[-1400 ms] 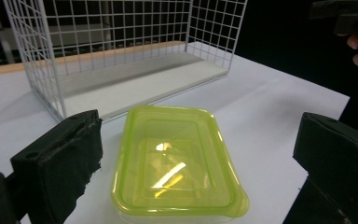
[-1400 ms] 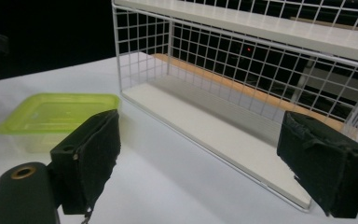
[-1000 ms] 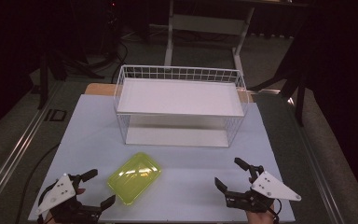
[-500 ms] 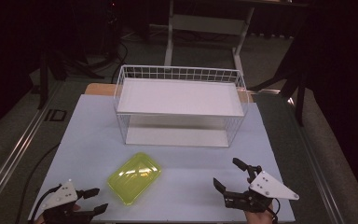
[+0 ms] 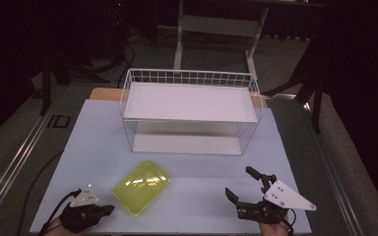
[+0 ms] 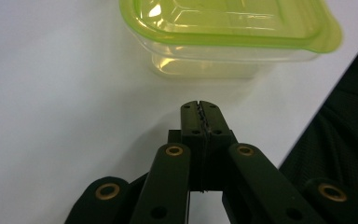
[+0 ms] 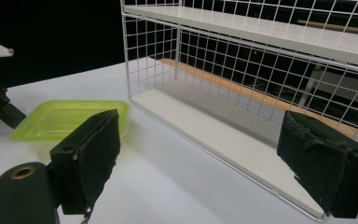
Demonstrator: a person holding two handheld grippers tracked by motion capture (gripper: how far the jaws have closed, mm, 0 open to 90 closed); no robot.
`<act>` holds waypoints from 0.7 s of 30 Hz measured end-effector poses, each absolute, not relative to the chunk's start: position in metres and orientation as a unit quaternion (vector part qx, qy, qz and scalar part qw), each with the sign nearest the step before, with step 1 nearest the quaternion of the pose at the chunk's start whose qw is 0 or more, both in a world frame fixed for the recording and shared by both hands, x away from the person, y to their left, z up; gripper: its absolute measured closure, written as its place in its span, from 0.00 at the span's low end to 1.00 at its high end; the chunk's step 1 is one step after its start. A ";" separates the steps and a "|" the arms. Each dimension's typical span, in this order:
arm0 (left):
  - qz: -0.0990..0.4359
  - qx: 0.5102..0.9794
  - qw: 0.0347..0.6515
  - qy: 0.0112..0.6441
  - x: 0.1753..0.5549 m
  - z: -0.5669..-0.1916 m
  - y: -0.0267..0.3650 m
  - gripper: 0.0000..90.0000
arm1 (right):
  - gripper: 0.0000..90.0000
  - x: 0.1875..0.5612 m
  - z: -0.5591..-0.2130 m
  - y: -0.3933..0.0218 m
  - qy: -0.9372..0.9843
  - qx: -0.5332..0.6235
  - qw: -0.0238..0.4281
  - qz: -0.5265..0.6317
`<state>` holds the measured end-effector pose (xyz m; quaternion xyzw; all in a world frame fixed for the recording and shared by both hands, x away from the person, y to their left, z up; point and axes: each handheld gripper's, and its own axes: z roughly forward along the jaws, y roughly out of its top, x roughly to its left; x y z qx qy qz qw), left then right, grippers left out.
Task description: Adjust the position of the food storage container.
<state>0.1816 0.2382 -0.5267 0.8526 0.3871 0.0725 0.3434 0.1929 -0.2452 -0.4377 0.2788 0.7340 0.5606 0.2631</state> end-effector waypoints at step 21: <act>0.082 0.850 0.333 0.401 0.236 -0.530 0.223 1.00 | 0.15 0.194 -0.440 -0.245 0.741 0.275 0.259 0.555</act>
